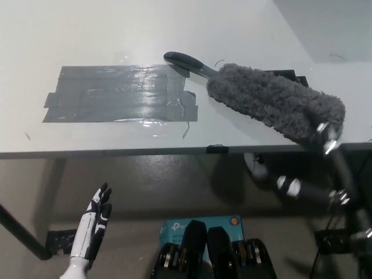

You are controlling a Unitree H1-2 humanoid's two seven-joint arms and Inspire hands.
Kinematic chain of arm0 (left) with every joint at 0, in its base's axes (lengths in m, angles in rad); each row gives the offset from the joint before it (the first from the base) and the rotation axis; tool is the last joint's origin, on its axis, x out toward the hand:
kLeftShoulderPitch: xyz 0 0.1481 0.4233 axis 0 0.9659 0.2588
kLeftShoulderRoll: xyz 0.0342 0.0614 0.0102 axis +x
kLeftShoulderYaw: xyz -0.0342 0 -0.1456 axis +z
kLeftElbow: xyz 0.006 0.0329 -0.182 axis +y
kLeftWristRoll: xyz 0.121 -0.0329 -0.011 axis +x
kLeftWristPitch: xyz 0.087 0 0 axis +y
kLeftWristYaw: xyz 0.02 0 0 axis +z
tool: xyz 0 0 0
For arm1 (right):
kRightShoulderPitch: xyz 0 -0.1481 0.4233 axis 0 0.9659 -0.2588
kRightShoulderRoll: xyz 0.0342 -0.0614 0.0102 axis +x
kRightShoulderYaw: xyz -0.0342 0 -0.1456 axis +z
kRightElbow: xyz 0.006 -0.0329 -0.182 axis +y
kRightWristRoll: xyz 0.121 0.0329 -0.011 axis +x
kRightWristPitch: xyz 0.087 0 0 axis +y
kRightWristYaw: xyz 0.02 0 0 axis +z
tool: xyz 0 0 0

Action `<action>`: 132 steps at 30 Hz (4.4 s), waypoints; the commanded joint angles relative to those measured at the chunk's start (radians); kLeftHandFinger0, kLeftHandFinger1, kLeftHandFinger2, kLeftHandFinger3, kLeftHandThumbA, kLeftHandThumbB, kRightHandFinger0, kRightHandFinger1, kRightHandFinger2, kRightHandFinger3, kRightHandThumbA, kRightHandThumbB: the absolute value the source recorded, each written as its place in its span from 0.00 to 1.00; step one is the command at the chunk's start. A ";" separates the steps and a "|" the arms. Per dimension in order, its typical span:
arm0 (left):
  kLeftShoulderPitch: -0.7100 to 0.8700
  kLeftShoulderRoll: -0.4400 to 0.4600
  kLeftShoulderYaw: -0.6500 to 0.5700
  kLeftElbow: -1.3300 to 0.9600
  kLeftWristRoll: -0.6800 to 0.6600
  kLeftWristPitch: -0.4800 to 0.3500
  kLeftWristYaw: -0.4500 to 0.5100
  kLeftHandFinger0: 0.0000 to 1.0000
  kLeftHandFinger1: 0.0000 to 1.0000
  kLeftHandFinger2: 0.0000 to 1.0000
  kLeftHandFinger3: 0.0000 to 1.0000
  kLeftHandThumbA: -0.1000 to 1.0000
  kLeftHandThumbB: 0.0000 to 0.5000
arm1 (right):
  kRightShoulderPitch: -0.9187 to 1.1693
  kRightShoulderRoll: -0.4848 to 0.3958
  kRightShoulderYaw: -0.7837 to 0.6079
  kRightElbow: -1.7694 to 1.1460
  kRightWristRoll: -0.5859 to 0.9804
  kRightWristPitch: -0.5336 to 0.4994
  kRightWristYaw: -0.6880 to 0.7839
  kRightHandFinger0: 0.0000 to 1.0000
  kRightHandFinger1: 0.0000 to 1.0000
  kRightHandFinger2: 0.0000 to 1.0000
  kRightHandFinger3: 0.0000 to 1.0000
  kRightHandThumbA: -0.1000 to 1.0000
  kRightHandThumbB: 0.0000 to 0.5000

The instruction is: A grey duster is kept infront of the robot in the middle of the table and the robot extends its right arm to grab the duster, picks it up and hands it to a person

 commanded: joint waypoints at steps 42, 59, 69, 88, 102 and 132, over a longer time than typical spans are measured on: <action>-0.047 0.027 -0.004 -0.030 0.037 -0.092 0.028 1.00 1.00 1.00 1.00 1.00 0.53 | -0.892 -0.099 0.389 1.084 -0.218 0.396 0.380 1.00 1.00 1.00 1.00 1.00 1.00; -0.054 0.037 -0.014 -0.032 0.035 -0.092 0.036 1.00 1.00 1.00 1.00 1.00 0.51 | -0.925 -0.090 0.468 1.314 -0.319 0.326 0.324 1.00 1.00 1.00 1.00 1.00 0.90; -0.065 0.038 -0.017 -0.027 0.035 -0.092 0.034 1.00 1.00 1.00 1.00 1.00 0.49 | -0.944 -0.041 0.480 1.494 -0.312 0.286 0.328 1.00 1.00 1.00 1.00 1.00 0.95; -0.096 0.044 -0.023 -0.017 0.030 -0.092 0.031 1.00 1.00 1.00 1.00 1.00 0.47 | -0.870 -0.028 0.435 1.449 -0.308 0.149 0.117 0.28 0.69 0.85 0.69 0.00 0.33; -0.122 0.045 -0.017 -0.010 0.042 -0.092 0.026 1.00 1.00 1.00 1.00 1.00 0.46 | -0.773 -0.086 0.263 1.193 -0.160 0.086 0.267 0.23 0.70 0.99 0.98 0.00 0.33; -0.156 0.054 -0.026 0.010 0.027 -0.092 0.025 1.00 1.00 1.00 1.00 1.00 0.44 | -0.571 0.017 -0.090 0.638 0.433 0.404 0.391 0.06 0.52 0.87 1.00 0.00 0.36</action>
